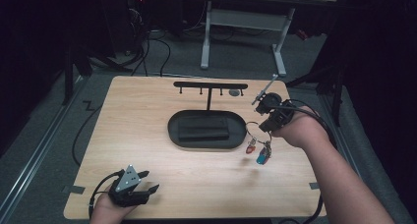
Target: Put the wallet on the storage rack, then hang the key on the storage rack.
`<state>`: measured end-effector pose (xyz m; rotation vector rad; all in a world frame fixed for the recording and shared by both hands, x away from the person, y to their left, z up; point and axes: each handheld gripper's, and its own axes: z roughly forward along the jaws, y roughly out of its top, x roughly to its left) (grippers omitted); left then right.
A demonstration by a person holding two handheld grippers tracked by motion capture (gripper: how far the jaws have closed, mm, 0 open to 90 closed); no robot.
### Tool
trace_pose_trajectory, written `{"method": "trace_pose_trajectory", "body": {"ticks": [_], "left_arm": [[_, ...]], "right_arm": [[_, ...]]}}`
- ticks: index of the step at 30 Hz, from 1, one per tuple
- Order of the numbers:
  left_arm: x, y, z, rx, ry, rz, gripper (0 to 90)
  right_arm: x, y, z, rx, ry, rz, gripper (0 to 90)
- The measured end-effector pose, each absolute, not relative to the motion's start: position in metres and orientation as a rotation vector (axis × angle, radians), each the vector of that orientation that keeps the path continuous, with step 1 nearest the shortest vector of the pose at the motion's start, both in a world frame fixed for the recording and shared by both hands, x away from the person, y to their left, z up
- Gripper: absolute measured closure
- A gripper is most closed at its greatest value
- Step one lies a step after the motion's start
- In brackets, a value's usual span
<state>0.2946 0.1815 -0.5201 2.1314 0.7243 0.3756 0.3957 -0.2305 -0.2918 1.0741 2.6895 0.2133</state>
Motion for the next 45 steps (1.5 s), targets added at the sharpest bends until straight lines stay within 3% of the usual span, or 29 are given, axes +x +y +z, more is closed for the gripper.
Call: {"method": "trace_pose_trajectory", "body": {"ticks": [17,45], "left_arm": [[0.296,0.185,-0.522,2.136,0.721,0.351,39.4],[0.294,0.185,-0.525,2.144,0.733,0.342,39.3]], "right_arm": [[0.435,-0.221,-0.281,1.115,2.650,0.222,87.6],[0.511,-0.227,-0.303,1.259,2.591,0.334,87.5]]}}
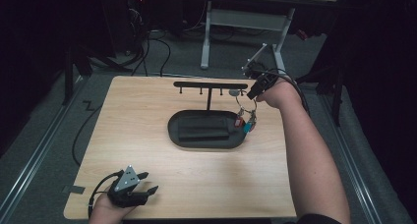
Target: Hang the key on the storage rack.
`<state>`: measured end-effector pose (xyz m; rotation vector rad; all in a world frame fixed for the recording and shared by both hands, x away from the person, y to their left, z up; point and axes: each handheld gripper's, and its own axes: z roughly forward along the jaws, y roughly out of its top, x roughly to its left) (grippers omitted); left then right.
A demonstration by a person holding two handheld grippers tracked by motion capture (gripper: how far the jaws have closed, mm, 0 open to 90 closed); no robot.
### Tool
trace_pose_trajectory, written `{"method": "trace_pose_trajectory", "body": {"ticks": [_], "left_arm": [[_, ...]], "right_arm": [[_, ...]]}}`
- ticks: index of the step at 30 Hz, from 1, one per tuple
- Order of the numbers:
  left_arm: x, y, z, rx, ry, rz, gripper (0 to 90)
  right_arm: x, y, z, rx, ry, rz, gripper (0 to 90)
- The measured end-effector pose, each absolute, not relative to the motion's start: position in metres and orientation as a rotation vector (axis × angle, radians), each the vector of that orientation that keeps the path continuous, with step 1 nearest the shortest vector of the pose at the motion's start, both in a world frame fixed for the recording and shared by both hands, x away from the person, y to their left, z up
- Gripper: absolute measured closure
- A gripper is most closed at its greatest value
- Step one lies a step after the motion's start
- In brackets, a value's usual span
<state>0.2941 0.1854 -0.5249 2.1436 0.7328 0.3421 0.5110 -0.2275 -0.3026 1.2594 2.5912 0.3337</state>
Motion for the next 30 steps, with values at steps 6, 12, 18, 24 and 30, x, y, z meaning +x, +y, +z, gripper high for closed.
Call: {"method": "trace_pose_trajectory", "body": {"ticks": [6,12,18,24,30], "left_arm": [[0.296,0.188,-0.526,2.145,0.739,0.331,39.4],[0.295,0.188,-0.526,2.139,0.739,0.329,39.3],[0.295,0.187,-0.526,2.143,0.732,0.324,39.1],[0.294,0.185,-0.526,2.145,0.728,0.324,38.9],[0.294,0.182,-0.527,2.168,0.714,0.307,37.2]], "right_arm": [[0.522,-0.226,-0.313,1.258,2.590,0.343,87.3],[0.528,-0.224,-0.317,1.273,2.576,0.354,86.0],[0.525,-0.227,-0.314,1.300,2.542,0.367,83.3],[0.515,-0.230,-0.311,1.296,2.522,0.383,80.6],[0.497,-0.243,-0.322,1.323,2.487,0.446,72.6]]}}
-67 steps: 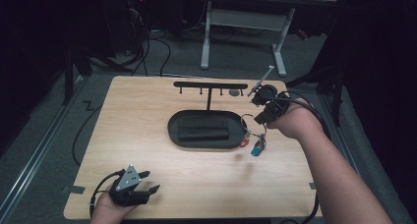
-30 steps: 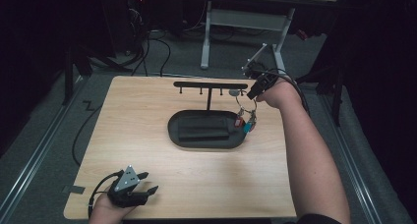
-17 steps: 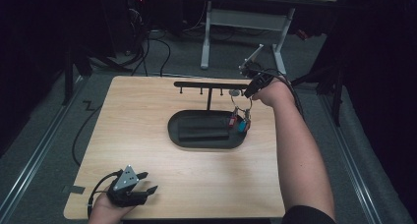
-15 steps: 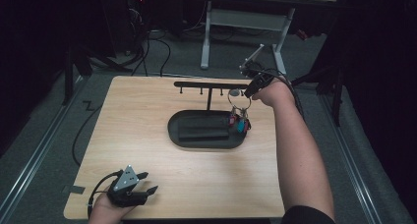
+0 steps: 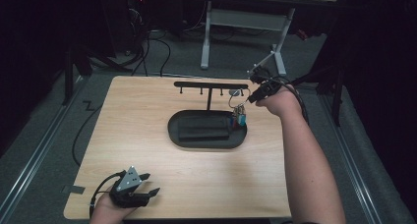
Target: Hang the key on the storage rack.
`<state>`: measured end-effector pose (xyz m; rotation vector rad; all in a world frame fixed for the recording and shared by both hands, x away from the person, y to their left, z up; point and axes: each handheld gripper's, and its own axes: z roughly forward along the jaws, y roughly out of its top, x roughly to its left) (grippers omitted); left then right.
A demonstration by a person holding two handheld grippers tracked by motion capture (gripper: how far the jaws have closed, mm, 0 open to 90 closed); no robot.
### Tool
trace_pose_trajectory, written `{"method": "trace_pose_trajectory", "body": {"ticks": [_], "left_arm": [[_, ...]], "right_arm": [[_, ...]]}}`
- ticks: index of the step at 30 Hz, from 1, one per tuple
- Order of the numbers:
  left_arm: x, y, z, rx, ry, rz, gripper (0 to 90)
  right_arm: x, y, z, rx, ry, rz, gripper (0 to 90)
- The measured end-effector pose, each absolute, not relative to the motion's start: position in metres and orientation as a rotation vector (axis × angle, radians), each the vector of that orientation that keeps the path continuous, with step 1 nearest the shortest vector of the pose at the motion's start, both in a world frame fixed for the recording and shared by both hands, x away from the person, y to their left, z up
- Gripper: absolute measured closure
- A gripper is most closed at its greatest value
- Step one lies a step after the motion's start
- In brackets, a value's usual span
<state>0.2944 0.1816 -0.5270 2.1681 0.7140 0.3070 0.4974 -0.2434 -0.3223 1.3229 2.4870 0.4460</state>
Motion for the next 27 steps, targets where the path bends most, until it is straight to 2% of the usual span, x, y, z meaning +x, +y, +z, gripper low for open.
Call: {"method": "trace_pose_trajectory", "body": {"ticks": [10,13,17,27], "left_arm": [[0.292,0.175,-0.525,2.177,0.690,0.327,37.6],[0.293,0.174,-0.526,2.176,0.694,0.330,37.4],[0.293,0.174,-0.526,2.175,0.698,0.329,37.3],[0.293,0.173,-0.526,2.179,0.711,0.327,37.2]], "right_arm": [[0.456,-0.262,-0.349,1.337,2.472,0.515,51.8],[0.442,-0.268,-0.359,1.325,2.461,0.556,42.2],[0.427,-0.272,-0.371,1.319,2.439,0.616,33.7],[0.392,-0.286,-0.409,1.420,2.313,0.701,23.6]]}}
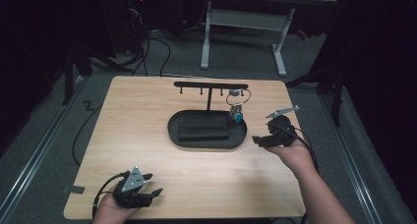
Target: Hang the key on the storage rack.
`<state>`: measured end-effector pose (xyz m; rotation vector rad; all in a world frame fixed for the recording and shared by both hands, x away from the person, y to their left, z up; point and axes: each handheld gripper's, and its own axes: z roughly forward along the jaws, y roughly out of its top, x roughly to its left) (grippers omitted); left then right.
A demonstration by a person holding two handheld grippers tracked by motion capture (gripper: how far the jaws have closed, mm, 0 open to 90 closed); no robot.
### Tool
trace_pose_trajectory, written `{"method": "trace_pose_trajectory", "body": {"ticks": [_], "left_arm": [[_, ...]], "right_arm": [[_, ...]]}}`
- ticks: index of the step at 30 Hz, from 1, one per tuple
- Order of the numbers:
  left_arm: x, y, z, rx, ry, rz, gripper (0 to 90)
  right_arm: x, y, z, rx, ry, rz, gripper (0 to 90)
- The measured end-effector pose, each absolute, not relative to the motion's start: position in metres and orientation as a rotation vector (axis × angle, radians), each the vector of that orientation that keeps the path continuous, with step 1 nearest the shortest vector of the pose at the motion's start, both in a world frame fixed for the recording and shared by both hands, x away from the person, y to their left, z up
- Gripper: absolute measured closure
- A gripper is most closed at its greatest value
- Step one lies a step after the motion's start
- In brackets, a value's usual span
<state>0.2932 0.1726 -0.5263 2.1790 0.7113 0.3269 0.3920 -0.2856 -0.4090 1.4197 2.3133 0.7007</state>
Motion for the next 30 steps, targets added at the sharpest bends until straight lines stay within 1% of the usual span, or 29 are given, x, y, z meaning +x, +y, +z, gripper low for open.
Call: {"method": "trace_pose_trajectory", "body": {"ticks": [6,12,17,21,23,30], "left_arm": [[0.295,0.177,-0.526,2.160,0.747,0.324,36.5],[0.295,0.180,-0.526,2.145,0.774,0.319,35.6],[0.295,0.179,-0.527,2.146,0.764,0.323,34.1],[0.294,0.178,-0.527,2.141,0.763,0.332,32.9],[0.294,0.177,-0.527,2.131,0.770,0.334,32.9],[0.290,0.174,-0.526,2.156,0.757,0.370,32.5]], "right_arm": [[0.366,-0.295,-0.435,1.389,2.234,0.759,23.0],[0.336,-0.303,-0.470,1.393,2.144,0.852,19.9],[0.307,-0.307,-0.500,1.448,2.025,1.012,19.9],[0.281,-0.308,-0.519,1.398,1.958,1.064,19.8],[0.277,-0.309,-0.518,1.390,2.040,1.087,16.5],[0.273,-0.319,-0.516,1.371,1.989,1.100,17.5]]}}
